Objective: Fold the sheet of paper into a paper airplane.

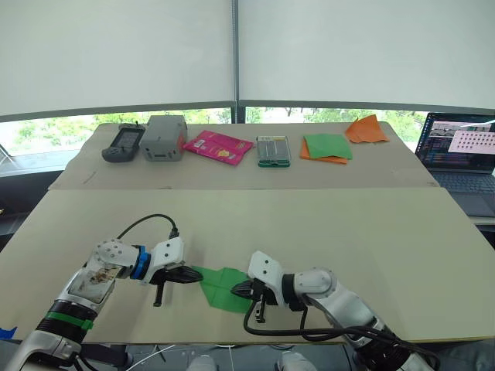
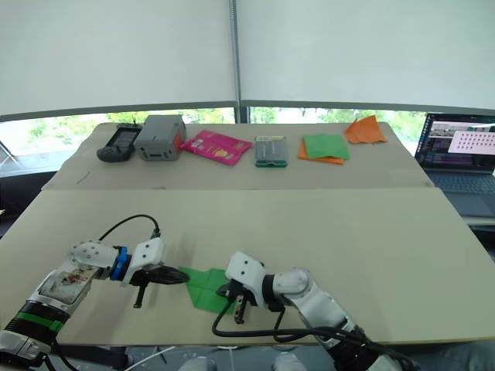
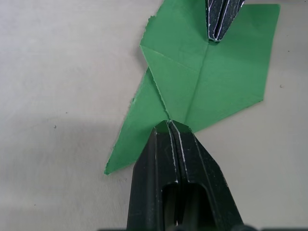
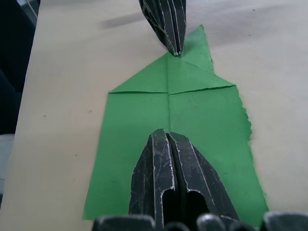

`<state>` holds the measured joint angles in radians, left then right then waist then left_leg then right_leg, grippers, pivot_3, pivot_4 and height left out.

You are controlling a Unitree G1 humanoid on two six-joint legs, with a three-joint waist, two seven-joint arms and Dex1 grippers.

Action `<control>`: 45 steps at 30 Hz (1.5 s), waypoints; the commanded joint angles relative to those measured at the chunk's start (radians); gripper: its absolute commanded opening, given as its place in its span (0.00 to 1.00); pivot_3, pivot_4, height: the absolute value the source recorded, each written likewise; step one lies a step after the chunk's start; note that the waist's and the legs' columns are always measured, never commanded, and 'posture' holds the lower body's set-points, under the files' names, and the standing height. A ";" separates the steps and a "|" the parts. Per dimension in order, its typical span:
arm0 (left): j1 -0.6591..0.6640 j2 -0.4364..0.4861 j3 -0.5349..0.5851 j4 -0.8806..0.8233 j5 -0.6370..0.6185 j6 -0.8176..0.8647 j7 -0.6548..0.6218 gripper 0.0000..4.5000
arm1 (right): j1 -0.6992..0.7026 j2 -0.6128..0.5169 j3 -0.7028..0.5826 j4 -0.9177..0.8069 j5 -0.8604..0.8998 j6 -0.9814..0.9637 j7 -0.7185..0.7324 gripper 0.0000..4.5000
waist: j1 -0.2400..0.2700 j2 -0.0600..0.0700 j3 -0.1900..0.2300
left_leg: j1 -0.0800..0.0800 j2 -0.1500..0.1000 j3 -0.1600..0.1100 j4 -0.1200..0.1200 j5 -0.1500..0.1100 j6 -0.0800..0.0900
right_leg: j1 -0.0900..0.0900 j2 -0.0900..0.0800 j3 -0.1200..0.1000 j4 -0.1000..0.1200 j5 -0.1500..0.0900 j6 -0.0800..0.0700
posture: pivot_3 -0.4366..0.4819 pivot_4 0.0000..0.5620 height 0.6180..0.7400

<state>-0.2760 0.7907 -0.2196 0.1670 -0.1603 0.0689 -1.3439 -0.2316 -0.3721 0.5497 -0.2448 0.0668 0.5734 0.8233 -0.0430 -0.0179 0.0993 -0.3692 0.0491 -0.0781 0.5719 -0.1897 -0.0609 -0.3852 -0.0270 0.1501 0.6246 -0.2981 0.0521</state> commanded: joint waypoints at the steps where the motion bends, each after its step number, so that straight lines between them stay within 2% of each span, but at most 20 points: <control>1: 0.015 0.014 -0.029 0.023 0.045 0.022 0.001 0.01 | 0.062 -0.038 0.028 0.103 -0.018 0.130 -0.018 0.00 | 0.000 0.000 0.000 | 0.000 0.000 0.000 0.000 0.000 0.000 | 0.000 0.000 0.000 0.000 0.000 0.000 | 0.48 0.27 1.00; 17: -0.010 -0.016 -0.055 0.039 0.062 0.012 -0.006 0.01 | 0.022 0.023 0.019 0.063 0.011 0.196 -0.093 0.00 | -0.003 0.000 0.001 | 0.000 0.000 0.000 0.000 -0.001 -0.002 | -0.001 0.000 0.000 0.000 0.000 0.000 | 0.48 0.27 1.00; 45: 0.000 -0.006 -0.055 0.060 0.068 -0.023 -0.002 0.01 | 0.117 -0.159 -0.020 -0.043 0.073 0.314 -0.119 0.00 | 0.006 -0.001 0.001 | -0.001 -0.001 0.000 0.000 -0.003 -0.004 | 0.000 -0.001 0.000 -0.003 0.000 0.000 | 0.48 0.27 1.00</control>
<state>-0.3026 0.7785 -0.2400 0.1919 -0.1390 0.0289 -1.3452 -0.1846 -0.4566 0.5074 -0.3857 0.1796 0.7478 0.7191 -0.0371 -0.0185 0.0999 -0.3703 0.0485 -0.0782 0.5723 -0.1923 -0.0652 -0.3855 -0.0282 0.1504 0.6210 -0.2985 0.0523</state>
